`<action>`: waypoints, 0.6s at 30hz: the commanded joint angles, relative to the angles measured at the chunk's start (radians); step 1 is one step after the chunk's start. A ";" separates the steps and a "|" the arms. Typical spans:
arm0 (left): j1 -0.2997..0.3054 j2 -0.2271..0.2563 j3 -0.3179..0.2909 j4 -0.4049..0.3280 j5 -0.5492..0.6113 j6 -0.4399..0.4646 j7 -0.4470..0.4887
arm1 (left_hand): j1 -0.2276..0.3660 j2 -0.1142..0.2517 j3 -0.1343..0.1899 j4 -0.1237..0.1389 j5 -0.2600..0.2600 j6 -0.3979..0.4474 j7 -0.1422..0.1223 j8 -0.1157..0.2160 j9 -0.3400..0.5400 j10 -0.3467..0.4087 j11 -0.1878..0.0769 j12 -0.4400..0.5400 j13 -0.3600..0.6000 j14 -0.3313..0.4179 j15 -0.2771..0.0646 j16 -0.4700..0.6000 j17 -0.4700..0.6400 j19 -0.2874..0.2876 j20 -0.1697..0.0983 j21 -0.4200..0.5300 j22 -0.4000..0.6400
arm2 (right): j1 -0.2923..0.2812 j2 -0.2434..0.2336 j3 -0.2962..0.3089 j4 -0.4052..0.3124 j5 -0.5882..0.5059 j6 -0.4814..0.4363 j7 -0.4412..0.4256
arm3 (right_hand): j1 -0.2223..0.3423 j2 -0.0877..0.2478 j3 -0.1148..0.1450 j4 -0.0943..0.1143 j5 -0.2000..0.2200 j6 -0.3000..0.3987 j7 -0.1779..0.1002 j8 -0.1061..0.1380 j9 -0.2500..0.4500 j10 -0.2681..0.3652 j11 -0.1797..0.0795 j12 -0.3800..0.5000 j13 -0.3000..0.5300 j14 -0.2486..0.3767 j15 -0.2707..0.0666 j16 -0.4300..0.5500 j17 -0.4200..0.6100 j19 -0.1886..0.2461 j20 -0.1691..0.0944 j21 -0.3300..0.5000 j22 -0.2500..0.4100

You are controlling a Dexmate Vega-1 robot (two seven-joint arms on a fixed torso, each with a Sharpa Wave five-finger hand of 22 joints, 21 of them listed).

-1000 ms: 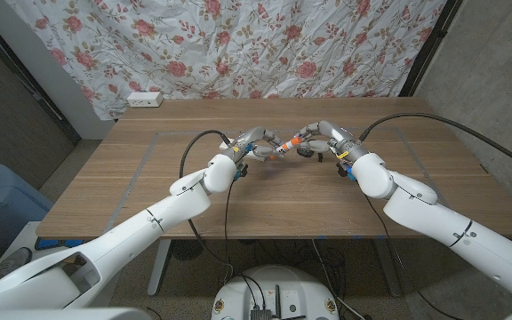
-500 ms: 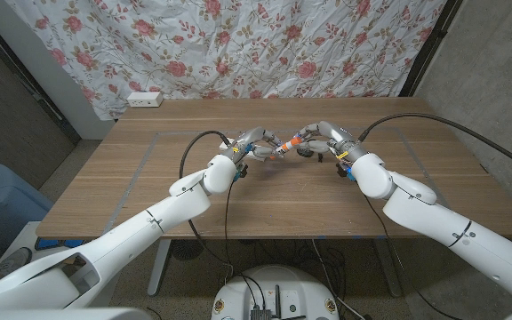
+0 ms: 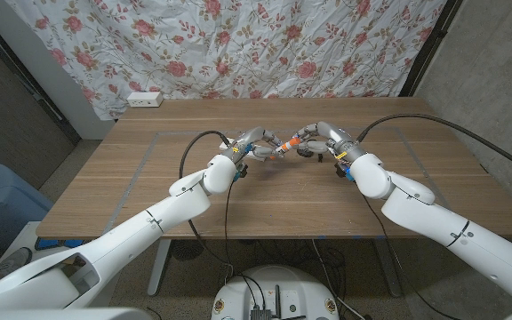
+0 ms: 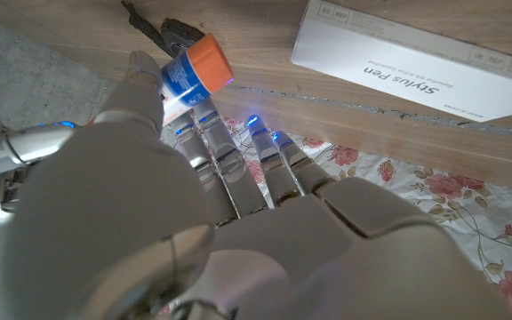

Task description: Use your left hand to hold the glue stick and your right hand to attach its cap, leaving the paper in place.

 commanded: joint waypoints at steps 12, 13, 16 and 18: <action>-0.002 -0.001 0.001 0.005 0.001 -0.005 0.003 | -0.069 0.063 0.030 0.019 0.009 0.056 -0.050 0.007 0.003 0.054 -0.050 0.005 0.004 0.008 -0.153 0.000 0.000 0.002 -0.010 0.005 0.004 | 0.001 0.004 -0.009 0.005 0.007 0.000 0.004 | 0.002 0.003 -0.010 -0.001 0.001 0.010 -0.001 -0.004 0.002 -0.003 -0.003 -0.002 0.002 0.000 -0.130 0.004 0.005 0.012 0.001 0.004 0.002; -0.001 0.000 0.001 0.004 0.001 -0.004 0.003 | -0.069 0.063 0.031 0.019 0.009 0.056 -0.050 0.007 0.003 0.054 -0.050 0.005 0.004 0.008 -0.154 0.000 0.001 0.002 -0.010 0.005 0.004 | 0.001 0.004 -0.009 0.005 0.006 0.002 0.004 | 0.002 0.003 -0.010 -0.001 0.001 0.010 -0.001 -0.004 0.002 -0.003 -0.003 -0.002 0.002 0.000 -0.130 0.004 0.005 0.012 0.001 0.004 0.002; 0.003 0.000 -0.001 -0.002 0.000 0.001 0.005 | -0.069 0.063 0.031 0.019 0.009 0.055 -0.050 0.007 0.003 0.054 -0.050 0.005 0.004 0.008 -0.153 0.000 0.001 0.002 -0.010 0.005 0.004 | 0.000 0.007 -0.010 0.005 0.006 -0.001 0.001 | 0.002 0.003 -0.010 -0.001 0.001 0.010 -0.001 -0.004 0.002 -0.003 -0.003 -0.002 0.002 0.001 -0.130 0.004 0.005 0.012 0.002 0.004 0.002; 0.005 0.001 -0.001 -0.005 0.001 0.002 0.005 | -0.070 0.062 0.032 0.019 0.009 0.056 -0.050 0.007 0.003 0.054 -0.050 0.005 0.004 0.008 -0.153 0.000 0.001 0.002 -0.010 0.005 0.004 | 0.000 0.009 -0.010 0.006 0.007 0.002 -0.001 | 0.002 0.004 -0.010 0.000 0.001 0.010 -0.001 -0.005 0.002 -0.002 -0.003 -0.002 0.002 0.001 -0.130 0.004 0.005 0.012 0.002 0.004 0.002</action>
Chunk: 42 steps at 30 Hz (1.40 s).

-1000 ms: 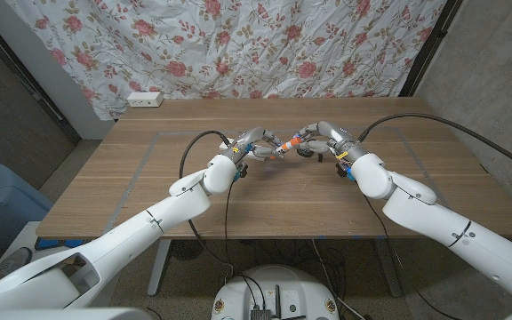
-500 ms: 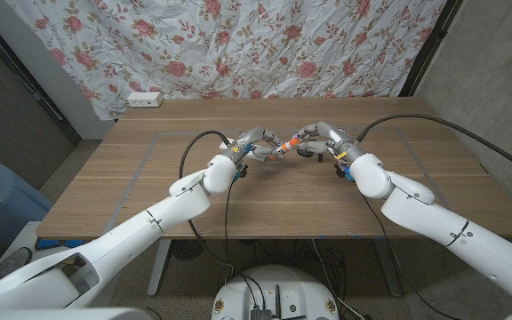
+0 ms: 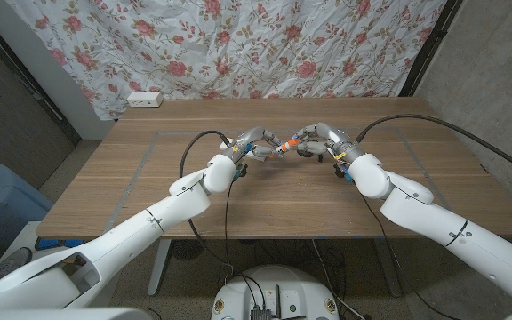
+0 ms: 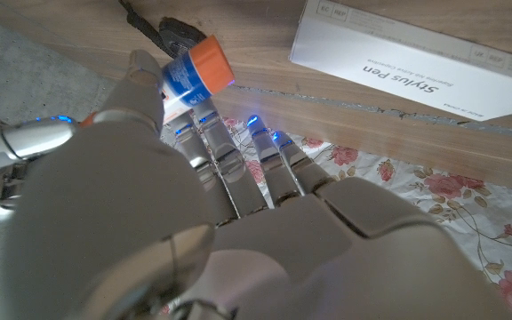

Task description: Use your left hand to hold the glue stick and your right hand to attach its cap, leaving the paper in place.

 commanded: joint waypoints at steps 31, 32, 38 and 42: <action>0.031 0.016 -0.010 -0.041 0.003 0.018 0.011 | -0.067 0.063 0.031 0.018 0.005 0.056 -0.046 0.003 0.003 0.054 -0.048 0.005 0.004 0.007 -0.154 0.004 0.003 0.003 -0.010 0.005 0.004 | 0.000 0.028 -0.020 0.011 -0.013 0.006 -0.023 | 0.003 0.007 -0.005 -0.001 0.001 0.020 -0.001 -0.004 0.002 0.007 -0.003 0.002 0.003 0.006 -0.133 0.007 0.005 0.017 -0.001 0.005 0.002; 0.032 0.017 -0.011 -0.043 0.002 0.020 0.010 | -0.067 0.063 0.030 0.018 0.005 0.056 -0.047 0.003 0.003 0.054 -0.048 0.005 0.004 0.006 -0.154 0.004 0.003 0.003 -0.010 0.005 0.004 | -0.001 0.028 -0.019 0.010 -0.010 0.003 -0.020 | 0.004 0.007 -0.006 -0.002 0.001 0.021 -0.001 -0.004 0.003 0.008 -0.003 0.002 0.003 0.006 -0.133 0.007 0.005 0.017 0.000 0.005 0.002; 0.034 0.020 -0.012 -0.044 0.001 0.018 0.009 | -0.066 0.063 0.030 0.018 0.005 0.056 -0.048 0.003 0.003 0.054 -0.048 0.005 0.004 0.006 -0.154 0.004 0.003 0.003 -0.010 0.005 0.004 | -0.005 0.024 -0.016 0.000 -0.006 -0.001 -0.017 | 0.002 0.001 -0.009 -0.003 0.001 0.021 -0.001 -0.004 0.003 0.006 -0.003 0.001 0.002 0.004 -0.130 0.006 0.004 0.017 0.002 0.004 0.002; 0.033 0.019 -0.012 -0.040 0.001 0.013 0.010 | -0.066 0.063 0.030 0.018 0.005 0.057 -0.048 0.003 0.003 0.054 -0.048 0.005 0.004 0.006 -0.155 0.005 0.004 0.003 -0.010 0.005 0.004 | -0.007 0.019 -0.013 -0.003 -0.003 0.004 -0.015 | -0.005 -0.014 -0.018 -0.003 0.001 0.007 -0.001 -0.014 0.001 -0.007 -0.002 -0.005 0.001 -0.003 -0.125 0.001 0.002 0.015 0.007 0.003 0.002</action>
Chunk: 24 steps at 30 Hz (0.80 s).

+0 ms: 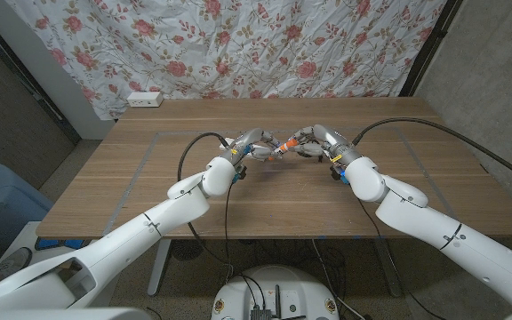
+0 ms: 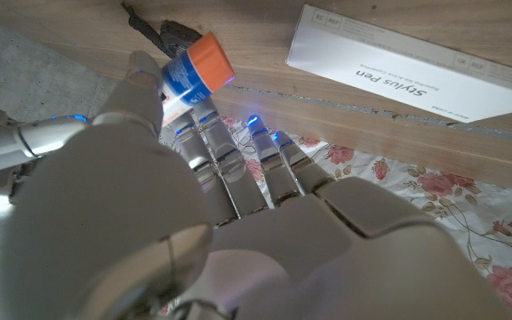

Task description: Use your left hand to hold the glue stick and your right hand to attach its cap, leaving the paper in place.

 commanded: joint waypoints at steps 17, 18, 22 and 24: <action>0.013 0.008 -0.006 -0.008 -0.001 -0.005 0.003 | -0.049 0.063 0.027 0.023 0.005 0.054 -0.052 0.003 0.003 0.056 -0.048 0.005 0.005 0.008 -0.153 0.005 0.001 0.003 -0.010 0.005 0.004 | -0.005 -0.025 0.012 -0.021 0.024 0.023 0.031 | -0.021 -0.054 -0.031 -0.001 0.017 -0.096 -0.001 -0.063 -0.002 -0.106 -0.001 -0.020 -0.002 -0.041 -0.114 -0.029 -0.007 -0.023 0.024 -0.003 0.002; 0.015 0.010 -0.007 -0.010 -0.001 -0.004 0.002 | -0.049 0.063 0.027 0.023 0.005 0.054 -0.052 0.003 0.003 0.056 -0.049 0.005 0.005 0.008 -0.153 0.004 0.001 0.002 -0.010 0.005 0.004 | -0.006 -0.024 0.013 -0.023 0.025 0.019 0.029 | -0.023 -0.057 -0.032 0.000 0.018 -0.103 -0.001 -0.067 -0.002 -0.114 -0.001 -0.021 -0.002 -0.045 -0.112 -0.032 -0.007 -0.025 0.025 -0.003 0.002; 0.018 0.013 -0.008 -0.015 0.000 -0.003 0.002 | -0.050 0.063 0.029 0.023 0.005 0.054 -0.052 0.003 0.003 0.056 -0.048 0.005 0.005 0.008 -0.154 0.004 0.000 0.003 -0.009 0.005 0.004 | -0.007 -0.026 0.016 -0.025 0.027 0.023 0.032 | -0.023 -0.063 -0.029 0.000 0.024 -0.137 0.000 -0.085 -0.003 -0.141 0.000 -0.021 -0.002 -0.053 -0.106 -0.044 -0.009 -0.030 0.029 -0.003 0.002; 0.019 0.014 -0.009 -0.014 0.000 -0.005 0.002 | -0.050 0.063 0.029 0.023 0.005 0.052 -0.052 0.002 0.003 0.056 -0.048 0.006 0.005 0.008 -0.154 0.004 0.000 0.003 -0.009 0.005 0.004 | -0.006 -0.030 0.016 -0.027 0.028 0.025 0.038 | -0.028 -0.068 -0.030 0.002 0.028 -0.169 0.000 -0.101 -0.003 -0.168 0.000 -0.022 -0.002 -0.066 -0.094 -0.053 -0.007 -0.035 0.033 -0.003 0.002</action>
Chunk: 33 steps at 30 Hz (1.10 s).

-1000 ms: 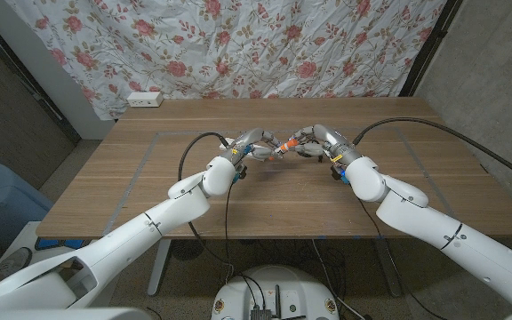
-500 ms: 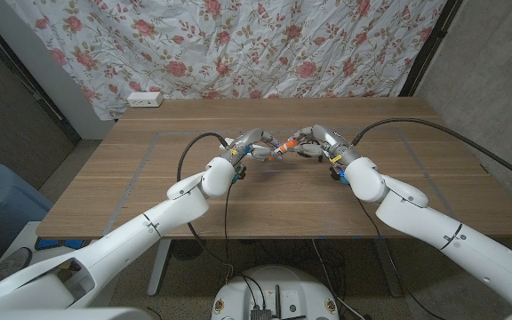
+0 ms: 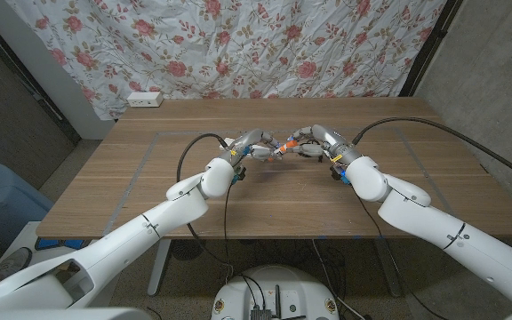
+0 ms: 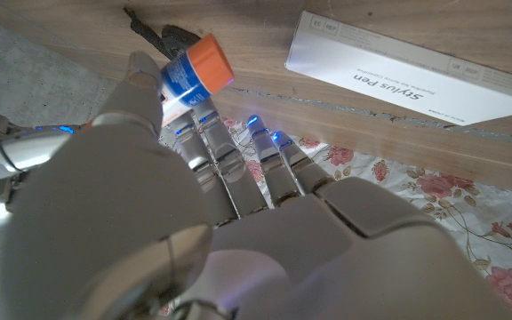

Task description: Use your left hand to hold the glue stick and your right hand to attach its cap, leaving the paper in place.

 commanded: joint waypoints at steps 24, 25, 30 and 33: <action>0.002 0.019 -0.011 0.004 0.004 -0.031 -0.008 | -0.044 0.061 0.029 0.020 0.004 0.057 -0.046 0.008 0.003 0.056 -0.048 0.008 0.004 0.007 -0.155 0.005 0.004 0.002 -0.010 0.005 0.004 | 0.004 -0.047 0.016 -0.019 0.022 0.028 0.068 | -0.101 -0.056 -0.019 0.016 0.079 -0.240 0.000 -0.118 -0.004 -0.286 0.009 -0.008 -0.002 -0.155 -0.002 -0.093 0.020 -0.101 0.047 -0.009 0.000; 0.002 0.020 -0.011 0.003 0.006 -0.030 -0.009 | -0.044 0.061 0.029 0.020 0.004 0.057 -0.045 0.008 0.003 0.056 -0.048 0.008 0.004 0.007 -0.155 0.005 0.004 0.002 -0.010 0.004 0.004 | 0.004 -0.048 0.018 -0.018 0.024 0.029 0.070 | -0.109 -0.059 -0.021 0.018 0.081 -0.249 0.001 -0.121 -0.004 -0.298 0.010 -0.008 -0.002 -0.163 0.002 -0.097 0.020 -0.105 0.049 -0.009 0.000; 0.004 0.028 -0.018 -0.003 0.008 -0.026 -0.009 | -0.041 0.061 0.029 0.019 0.004 0.059 -0.043 0.008 0.003 0.055 -0.048 0.008 0.004 0.006 -0.156 0.005 0.004 0.002 -0.010 0.005 0.004 | 0.002 -0.054 0.026 -0.013 0.046 0.041 0.083 | -0.153 -0.068 -0.037 0.029 0.104 -0.290 0.001 -0.130 -0.006 -0.354 0.017 -0.006 -0.004 -0.204 0.023 -0.116 0.021 -0.137 0.061 -0.013 0.000; 0.003 0.030 -0.019 -0.003 0.009 -0.027 -0.013 | -0.040 0.061 0.029 0.019 0.004 0.057 -0.043 0.008 0.003 0.055 -0.048 0.008 0.004 0.005 -0.156 0.005 0.004 0.002 -0.010 0.005 0.004 | 0.000 -0.056 0.032 -0.007 0.058 0.055 0.085 | -0.183 -0.071 -0.049 0.038 0.125 -0.342 0.002 -0.142 -0.010 -0.394 0.028 -0.005 -0.006 -0.236 0.038 -0.128 0.021 -0.155 0.067 -0.011 -0.001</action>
